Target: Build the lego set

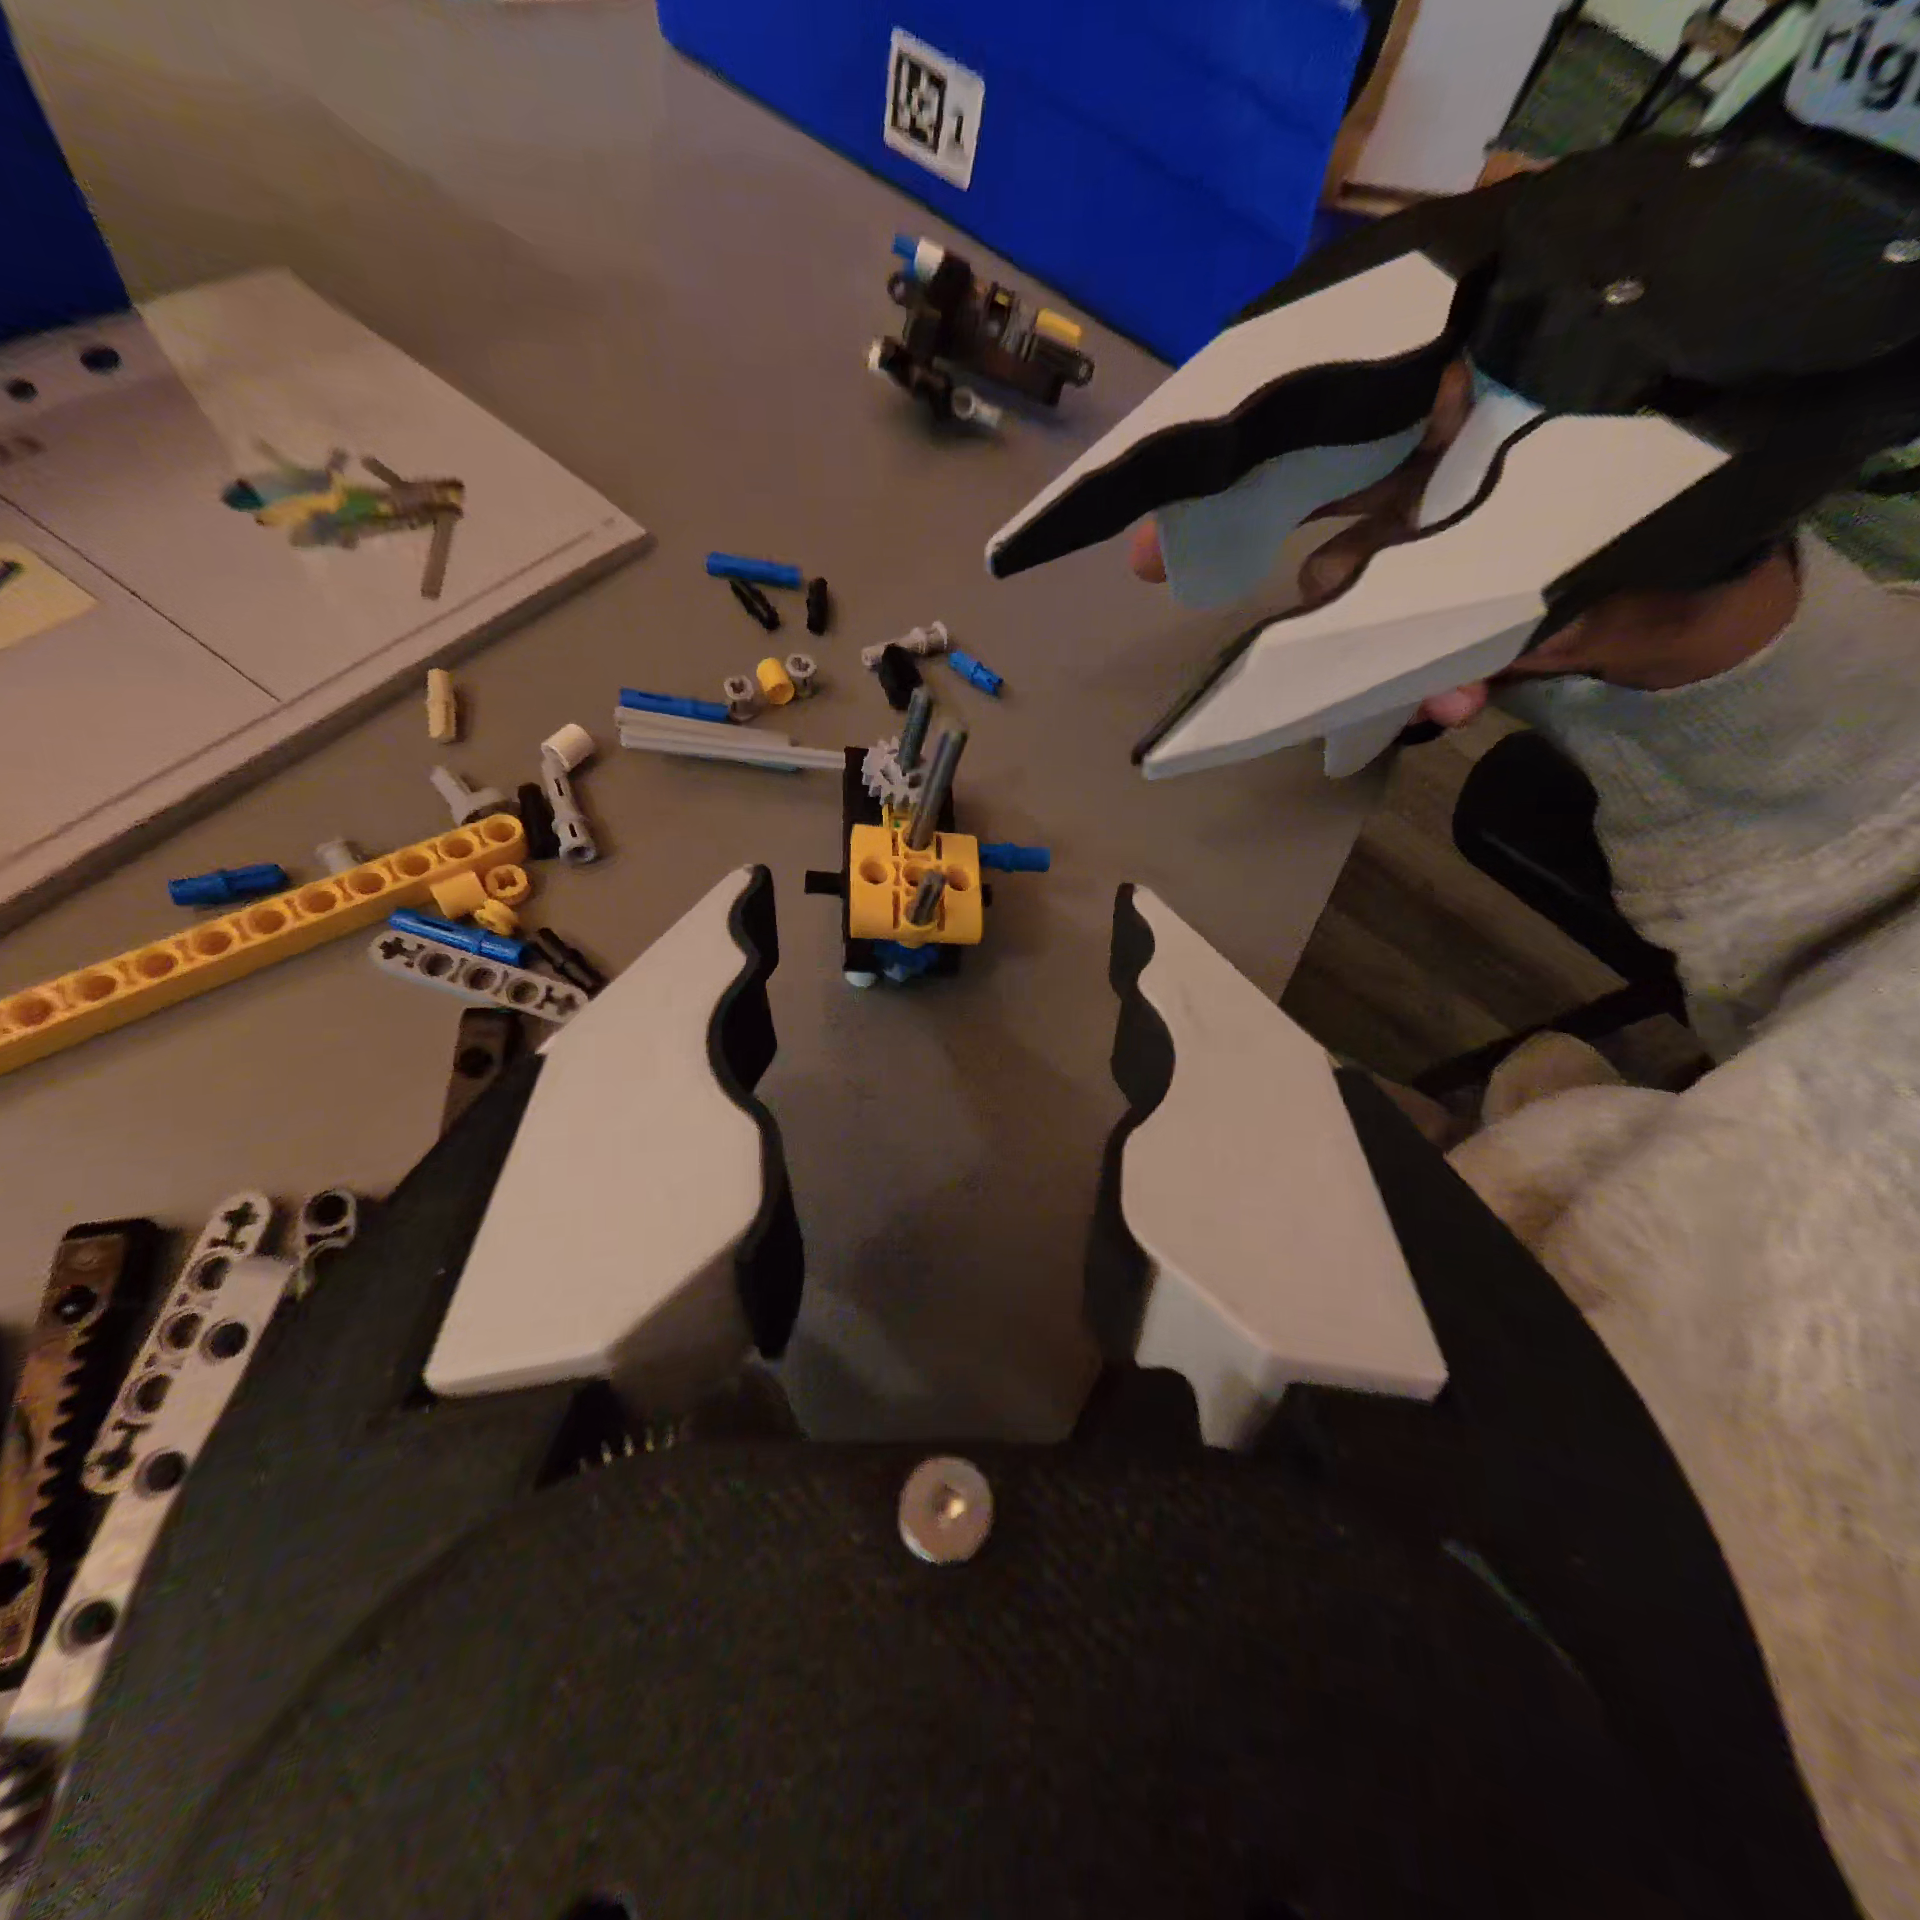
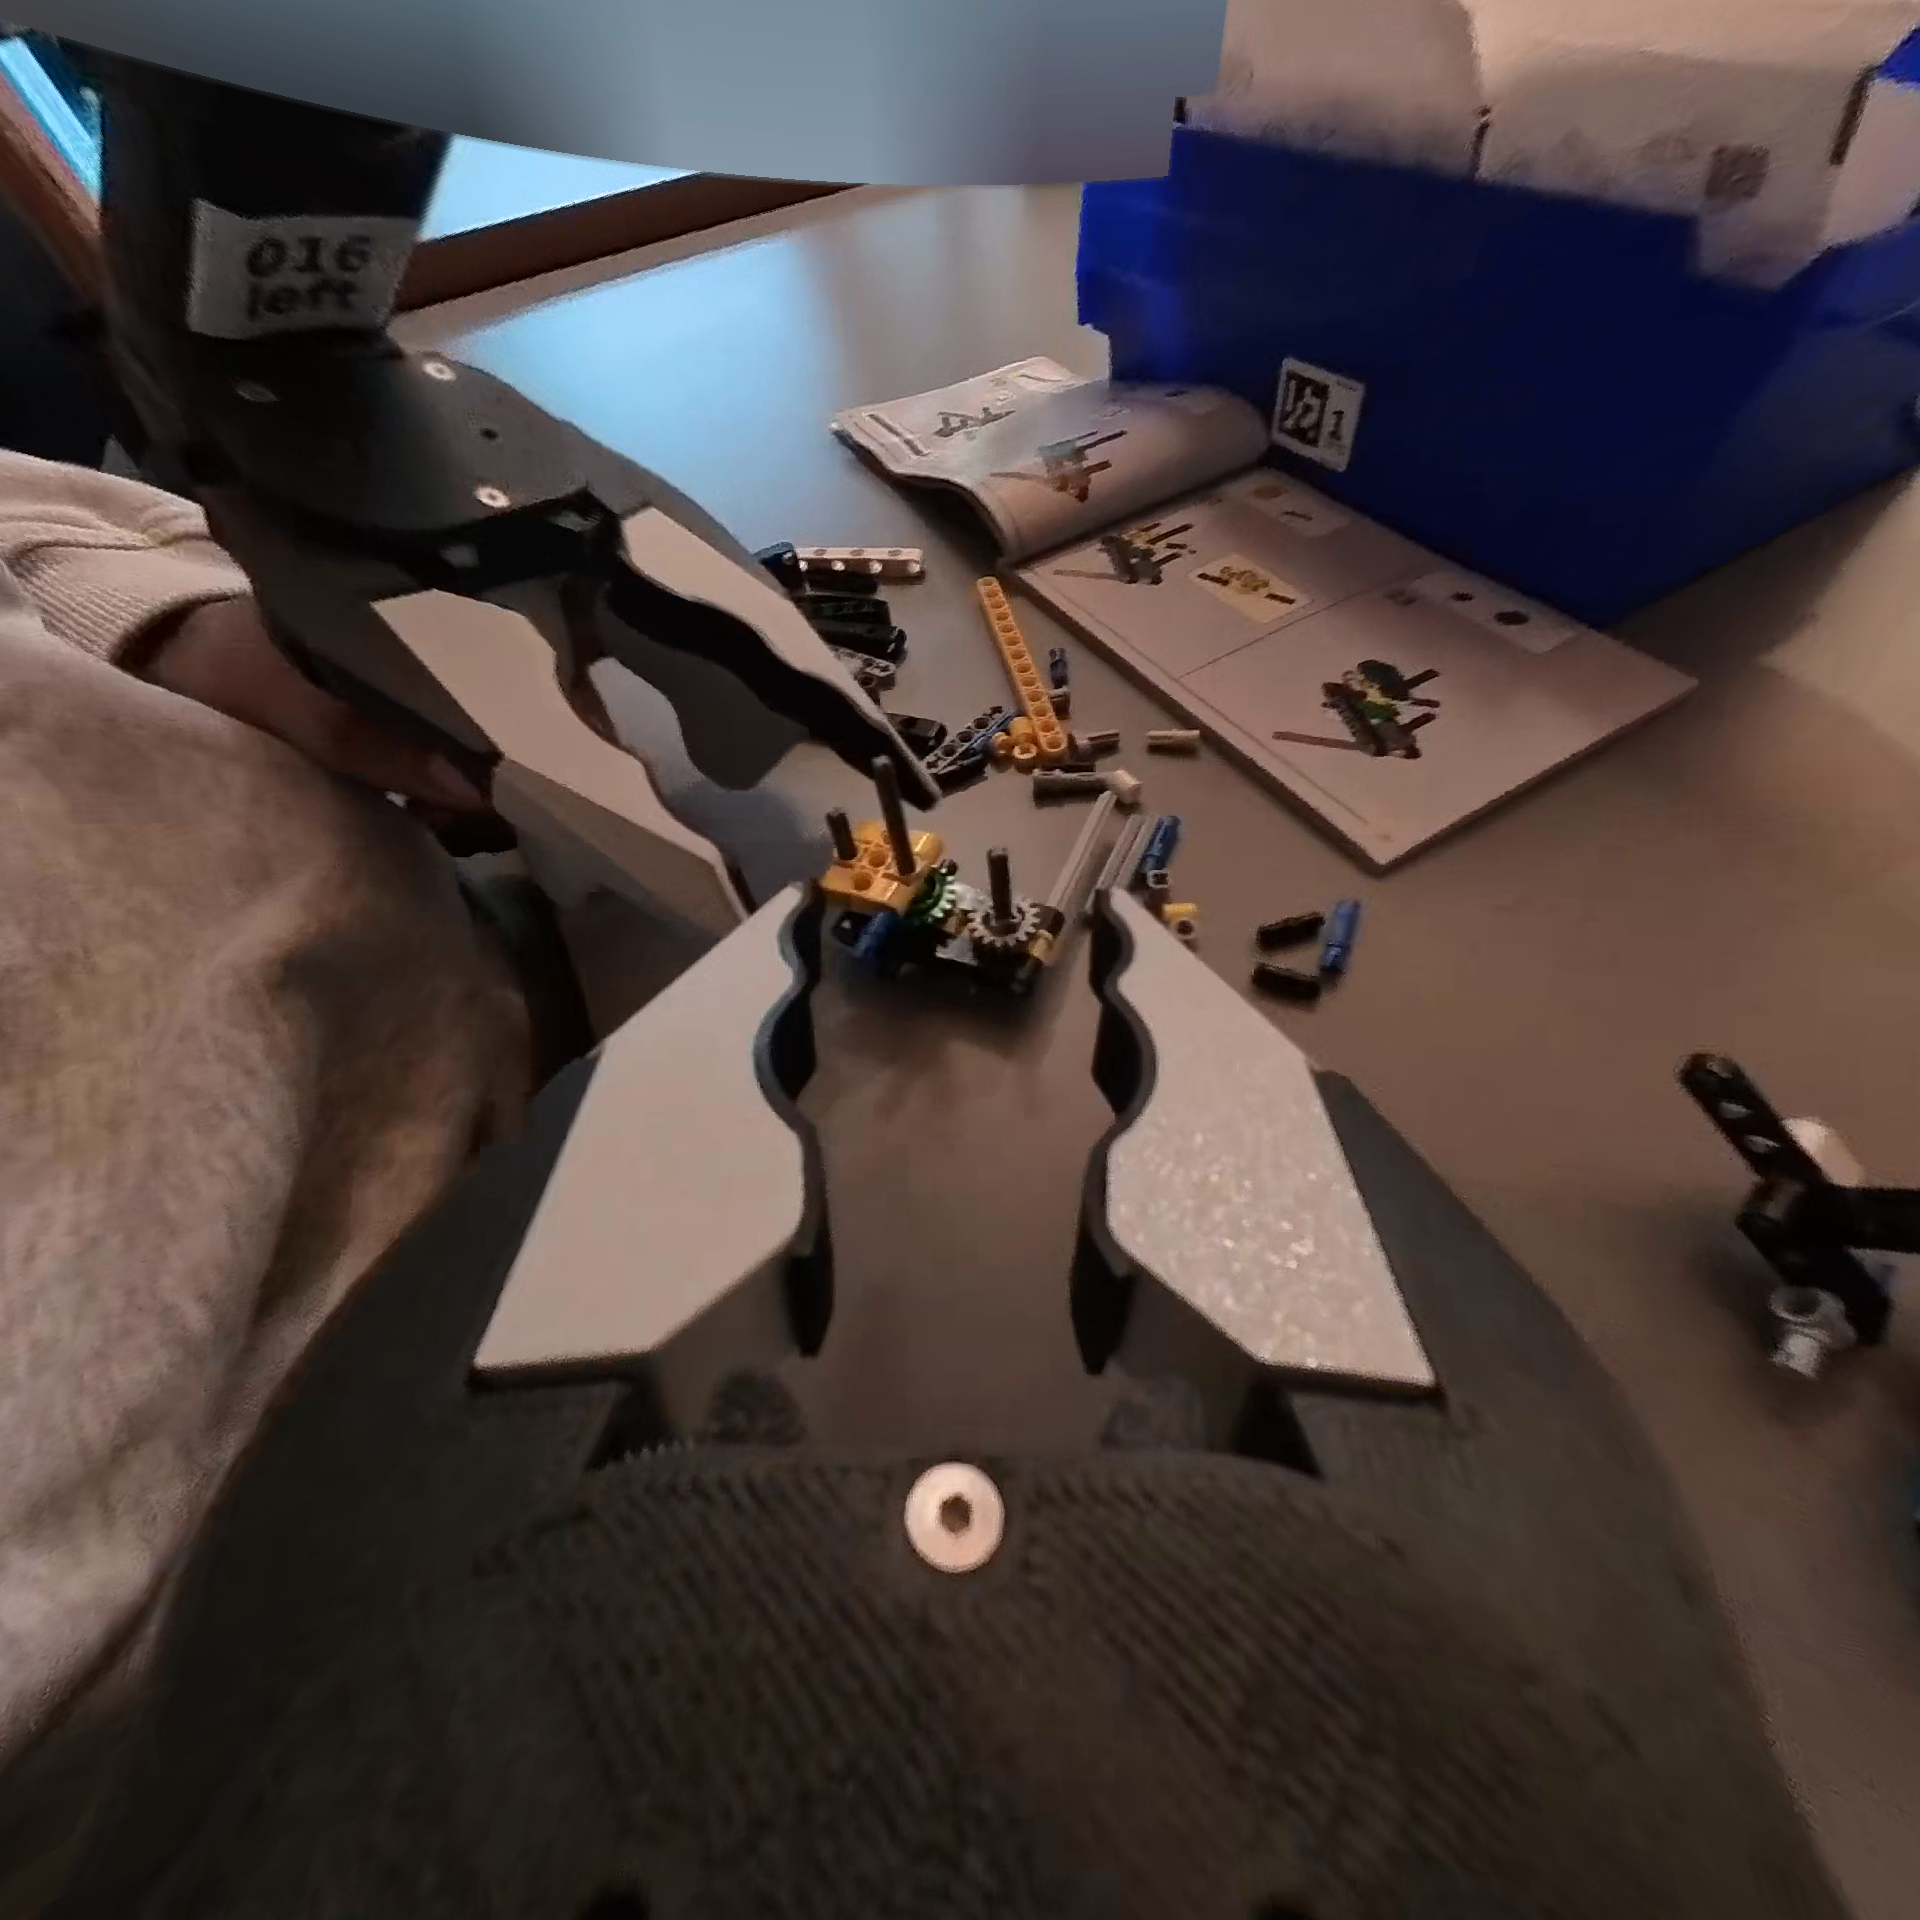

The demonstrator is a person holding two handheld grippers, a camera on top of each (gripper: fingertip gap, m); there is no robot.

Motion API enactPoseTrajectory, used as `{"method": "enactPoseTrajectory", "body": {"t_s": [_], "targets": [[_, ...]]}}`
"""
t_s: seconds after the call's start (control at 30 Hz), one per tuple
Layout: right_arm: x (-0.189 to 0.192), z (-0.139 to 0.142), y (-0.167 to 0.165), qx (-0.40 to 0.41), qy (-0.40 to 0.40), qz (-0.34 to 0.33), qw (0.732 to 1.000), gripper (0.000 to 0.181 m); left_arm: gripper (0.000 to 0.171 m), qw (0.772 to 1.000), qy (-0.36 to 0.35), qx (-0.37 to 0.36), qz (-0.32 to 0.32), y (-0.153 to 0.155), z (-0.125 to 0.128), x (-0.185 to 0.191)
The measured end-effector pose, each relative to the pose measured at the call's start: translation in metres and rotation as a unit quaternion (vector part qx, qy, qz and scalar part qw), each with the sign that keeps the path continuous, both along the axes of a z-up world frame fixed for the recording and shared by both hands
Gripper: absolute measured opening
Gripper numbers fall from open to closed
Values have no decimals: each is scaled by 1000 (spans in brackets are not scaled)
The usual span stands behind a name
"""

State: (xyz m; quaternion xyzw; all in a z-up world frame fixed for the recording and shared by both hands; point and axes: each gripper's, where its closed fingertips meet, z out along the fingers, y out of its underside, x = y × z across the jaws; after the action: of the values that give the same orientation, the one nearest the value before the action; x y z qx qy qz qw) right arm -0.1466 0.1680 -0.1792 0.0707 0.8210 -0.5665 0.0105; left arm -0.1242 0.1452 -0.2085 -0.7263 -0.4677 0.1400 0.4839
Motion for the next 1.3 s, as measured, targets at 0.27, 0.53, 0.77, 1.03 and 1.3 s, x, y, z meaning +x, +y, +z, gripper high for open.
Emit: {"method": "enactPoseTrajectory", "body": {"t_s": [0.27, 0.53, 0.77, 1.03, 1.3], "targets": [[2, -20, -6, 62, -9, -5, 998, 58, 62, 1000, -27, -3, 2, 6, -7, -4], [3, -18, -3, 52, -41, -6, 998, 60, 54, 1000, -31, 0, 6, 6, -8, -5], [-11, 3, 6, -19, -51, -43, 998, 56, 55, 1000, -10, 27, 3, 2, 3, -4], [-56, 42, 26, -114, 66, -184, 974, 47, 62, 994, 14, 102, 48, -51, 35, -16], [-89, 44, 47, -150, 33, -262, 953, 61, 39, 961, 154, 224, 46, -75, 75, -14]]}}
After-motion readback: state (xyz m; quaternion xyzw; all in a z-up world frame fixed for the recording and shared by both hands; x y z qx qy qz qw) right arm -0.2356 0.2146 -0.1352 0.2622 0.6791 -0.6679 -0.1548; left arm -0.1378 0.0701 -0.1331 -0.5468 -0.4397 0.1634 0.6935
